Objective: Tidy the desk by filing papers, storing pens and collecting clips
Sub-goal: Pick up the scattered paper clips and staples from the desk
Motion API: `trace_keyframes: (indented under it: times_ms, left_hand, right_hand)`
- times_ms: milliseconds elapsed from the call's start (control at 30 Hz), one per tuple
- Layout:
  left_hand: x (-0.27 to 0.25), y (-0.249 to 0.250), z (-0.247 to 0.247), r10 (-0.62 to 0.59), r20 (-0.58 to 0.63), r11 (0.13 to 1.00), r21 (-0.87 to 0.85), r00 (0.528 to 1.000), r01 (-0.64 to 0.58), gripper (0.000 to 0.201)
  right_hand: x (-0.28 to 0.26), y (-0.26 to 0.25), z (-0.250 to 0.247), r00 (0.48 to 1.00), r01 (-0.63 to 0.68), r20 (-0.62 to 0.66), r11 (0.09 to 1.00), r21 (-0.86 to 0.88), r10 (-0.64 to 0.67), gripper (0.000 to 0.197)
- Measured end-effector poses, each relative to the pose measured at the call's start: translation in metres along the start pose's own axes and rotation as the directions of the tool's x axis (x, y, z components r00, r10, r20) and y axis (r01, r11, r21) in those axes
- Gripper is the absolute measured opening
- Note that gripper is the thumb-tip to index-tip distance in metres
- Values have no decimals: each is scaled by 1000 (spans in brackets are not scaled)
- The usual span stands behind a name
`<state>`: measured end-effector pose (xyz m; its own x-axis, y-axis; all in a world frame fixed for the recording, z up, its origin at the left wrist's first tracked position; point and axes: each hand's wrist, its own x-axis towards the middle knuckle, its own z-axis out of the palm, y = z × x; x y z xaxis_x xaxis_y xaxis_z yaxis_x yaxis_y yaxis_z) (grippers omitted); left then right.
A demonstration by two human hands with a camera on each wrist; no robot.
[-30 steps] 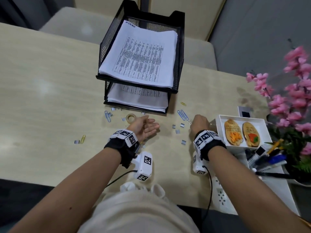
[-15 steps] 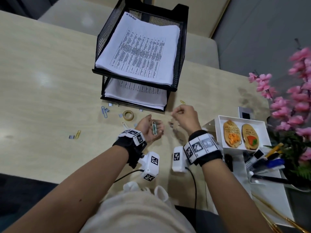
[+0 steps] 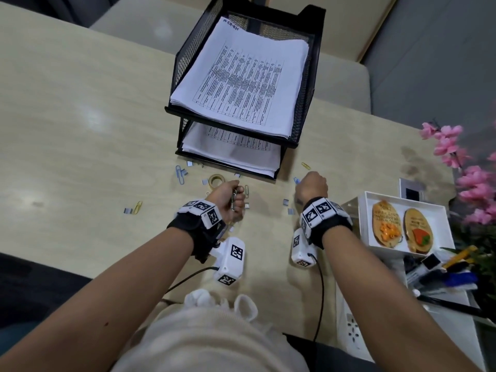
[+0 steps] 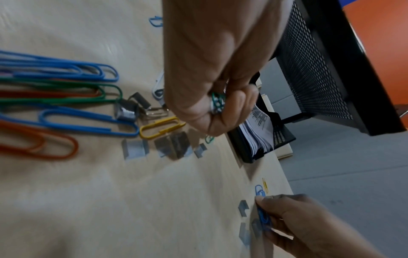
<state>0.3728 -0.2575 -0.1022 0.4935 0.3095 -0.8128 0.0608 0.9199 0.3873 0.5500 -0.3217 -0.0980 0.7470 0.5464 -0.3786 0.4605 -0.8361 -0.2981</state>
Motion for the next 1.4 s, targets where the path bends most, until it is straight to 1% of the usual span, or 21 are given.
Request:
trace_keyframes:
  times_ms: [67,133,167,233,300,367,467,533,567,633,700,800,867,933,1000,1033,1100,1167,1267,1300,1400]
  left_hand:
    - [1,-1,2,15,-26,1000,-22,1000,-16,45]
    - [3,-2,5,40,-46,999,-26,998,-42,45]
    - [5,-3,6,55,-53,998,-21,997,-57,43]
    - [9,-6,11,56,-29,998,-17,998,-57,41]
    - [11,-9,16,37,20,999,-24,999,-37,43]
    - [10,-11,19,15,41,999,-46,999,-13,47]
    - [7,-9,13,-31,65,997,-71,997,35,47]
    - [6,-4,3,-48,70,997,-57,996,52,45]
    - [5,0,-4,-48,68,997,-55,997,52,44]
    - [-2,9,-21,-33,74,997,-66,997,38,42]
    - [-7,19,-37,0,86,997,-75,996,7,39]
    - [-11,28,-55,41,13,989,-142,999,-39,41]
    - [-13,28,-60,59,-36,982,-180,998,-65,41]
    - [-16,24,-59,80,-69,972,-214,994,-93,41]
    - [-16,19,-56,91,-54,972,-212,994,-100,41]
    - [-16,17,-54,90,-33,974,-204,995,-95,40]
    - [-15,12,-49,74,-12,980,-186,997,-75,39]
    - [-14,8,-46,61,6,985,-159,998,-59,41]
    - [-17,3,-45,32,69,990,-136,997,-22,43]
    - [-20,4,-47,20,80,991,-134,997,-10,43]
    - [-25,8,-61,12,32,997,-80,999,-10,39]
  right_hand:
    - [-6,2,-4,1000,-11,-7,997,81,12,21]
    - [-18,-1,-8,999,14,-32,972,233,-7,16]
    - [-26,-4,-9,999,37,-42,938,345,-23,13]
    - [-44,-12,-11,995,80,13,857,510,-101,13]
    - [-58,-21,-16,969,154,77,815,558,-236,10]
    - [-53,-23,-23,965,176,55,793,584,-255,6]
    - [-14,-19,-28,988,153,-103,842,518,-116,16]
    - [13,-15,-29,986,111,-161,899,424,-46,22]
    - [23,-13,-27,987,88,-160,933,350,-33,26]
    - [36,-9,-21,991,89,-119,981,174,-68,32]
    - [38,-9,-16,989,121,-84,992,29,-118,33]
    - [29,-14,-8,991,119,-47,989,-83,-123,28]
    - [18,-13,-1,993,107,-48,992,-73,-111,27]
    - [6,-10,2,996,76,-54,997,-16,-77,25]
    - [-13,-12,6,999,37,-40,995,89,-33,22]
    - [-27,-16,8,999,44,-39,986,162,-38,20]
    - [-58,-31,15,992,123,-23,939,321,-122,20]
    - [-89,-51,22,969,210,24,878,430,-244,28]
    - [-107,-73,31,954,215,63,812,543,-295,27]
    - [-105,-77,34,960,209,48,824,527,-274,25]
    - [-89,-78,41,985,172,-25,938,300,-172,19]
